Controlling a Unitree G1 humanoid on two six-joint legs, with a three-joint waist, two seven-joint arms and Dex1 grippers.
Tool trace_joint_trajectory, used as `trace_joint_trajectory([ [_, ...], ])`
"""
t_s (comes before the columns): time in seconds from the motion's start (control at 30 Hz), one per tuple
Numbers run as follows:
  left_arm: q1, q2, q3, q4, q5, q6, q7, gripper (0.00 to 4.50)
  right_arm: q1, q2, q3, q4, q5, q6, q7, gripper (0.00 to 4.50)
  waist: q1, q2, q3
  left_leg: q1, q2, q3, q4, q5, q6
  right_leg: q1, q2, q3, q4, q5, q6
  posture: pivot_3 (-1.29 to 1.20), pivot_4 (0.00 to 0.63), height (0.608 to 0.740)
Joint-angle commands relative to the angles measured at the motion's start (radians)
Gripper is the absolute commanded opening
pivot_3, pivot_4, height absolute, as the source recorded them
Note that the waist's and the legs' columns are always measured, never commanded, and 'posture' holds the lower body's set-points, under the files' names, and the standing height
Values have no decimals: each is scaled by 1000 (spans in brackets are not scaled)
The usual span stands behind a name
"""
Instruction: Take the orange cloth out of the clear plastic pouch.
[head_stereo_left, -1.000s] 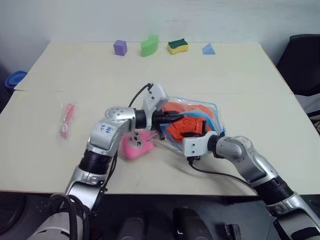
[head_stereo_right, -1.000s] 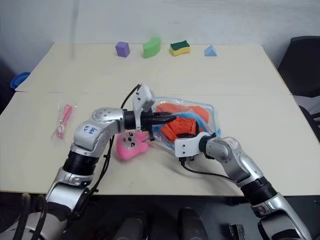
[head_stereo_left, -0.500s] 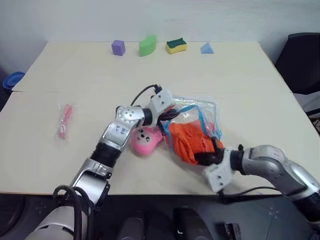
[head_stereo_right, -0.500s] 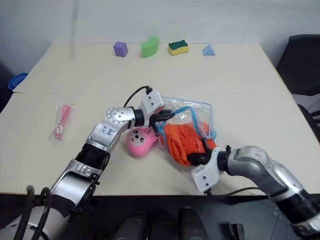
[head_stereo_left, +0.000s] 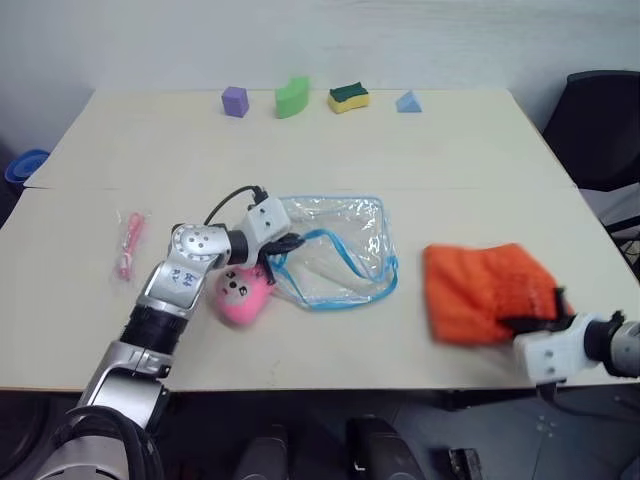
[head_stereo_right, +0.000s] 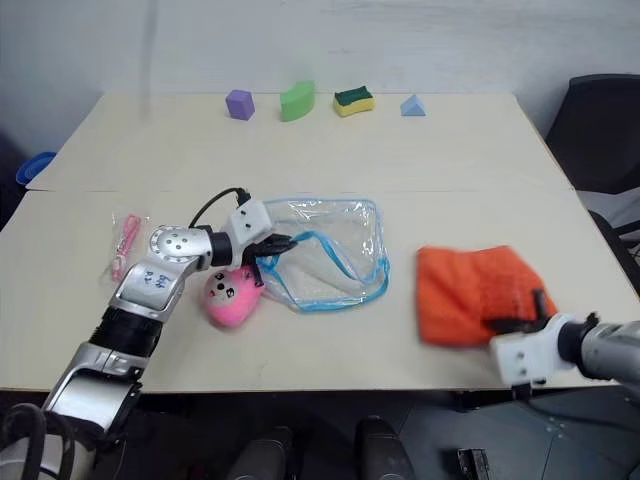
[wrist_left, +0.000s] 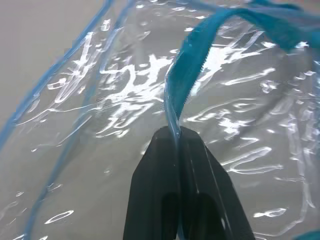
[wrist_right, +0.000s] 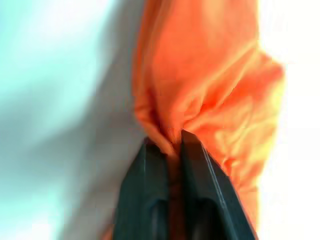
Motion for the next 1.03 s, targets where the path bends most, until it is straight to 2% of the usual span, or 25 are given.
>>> trace_joint_trajectory([
  [0.03, 50, 18, -38, -117, -17, 17, -67, 0, -123, 112, 40, 4, 34, 117, -38, 5, 1, 2, 0, 0, 0, 0, 0, 0, 0, 0, 0, 0, 0, 0, 0, 0, 150, 740],
  [0.13, 50, -17, -35, -117, -3, 60, -24, 0, -225, 234, 110, 39, 11, 206, -50, 5, 8, 2, 0, -2, 0, 0, 1, 0, 0, -2, 0, 0, 1, 0, 0, 0, 150, 740],
  [0.2, 43, -36, -30, -114, 1, 87, 0, 0, -260, 279, 135, 54, 12, 259, -44, 5, 11, 2, 0, -3, -1, -1, 3, 0, 0, -2, -1, -1, 1, 0, 0, 0, 150, 740],
  [0.23, 38, -44, -22, -119, -3, 108, 10, 0, -265, 292, 131, 50, 40, 306, -23, 337, 14, 2, 0, -4, -1, -1, 3, -1, 1, -2, -1, -1, 1, 0, 0, 0, 150, 740],
  [0.37, 36, -65, 59, -175, -81, 239, 37, 997, -261, 315, 84, -19, 165, 469, 40, 1526, 21, 2, 0, -5, -2, -1, 4, -2, 2, -2, -2, -1, 1, 0, 0, 0, 150, 740],
  [0.5, 84, -43, 151, -266, -169, 336, 39, 2226, -219, 308, -5, -157, 321, 666, 95, 2896, 20, 3, 0, -5, -1, -1, 3, -2, 2, -2, -2, -1, 1, 0, 0, 0, 150, 740],
  [0.6, 135, 14, 309, -378, -320, 427, 1, 3191, -133, 243, -139, -295, 507, 863, 212, 3976, 17, 3, 0, -5, -1, -2, 2, -2, 2, -3, -2, -1, 1, 0, 0, 0, 150, 740],
  [0.67, 163, 96, 404, -386, -343, 422, -18, 3818, -43, 156, -242, -349, 600, 938, 339, 4500, 18, 4, 1, -6, 0, -2, 2, -3, 3, -3, -2, -2, 0, 0, 0, 0, 150, 740],
  [0.73, 197, 201, 454, -350, -322, 361, -59, 4386, 33, 65, -340, -340, 643, 949, 462, 4500, 19, 4, 1, -5, 0, -3, 1, -4, 5, -2, -2, -3, -1, 0, 0, 0, 150, 740],
  [0.9, 337, 439, 564, -217, -335, 193, -300, 4386, 39, -90, -472, -149, 689, 1030, 582, 4500, 4, 4, 1, 0, -1, -3, -1, -5, 8, 2, -3, -3, -4, 0, 0, 0, 150, 740],
  [1.03, 389, 517, 624, -115, -342, 130, -369, 4386, 7, -118, -499, -50, 722, 1073, 615, 4500, 4, 5, 1, 0, 0, -3, -7, -5, 8, 1, -3, -3, -6, -1, -2, 0, 150, 740],
])
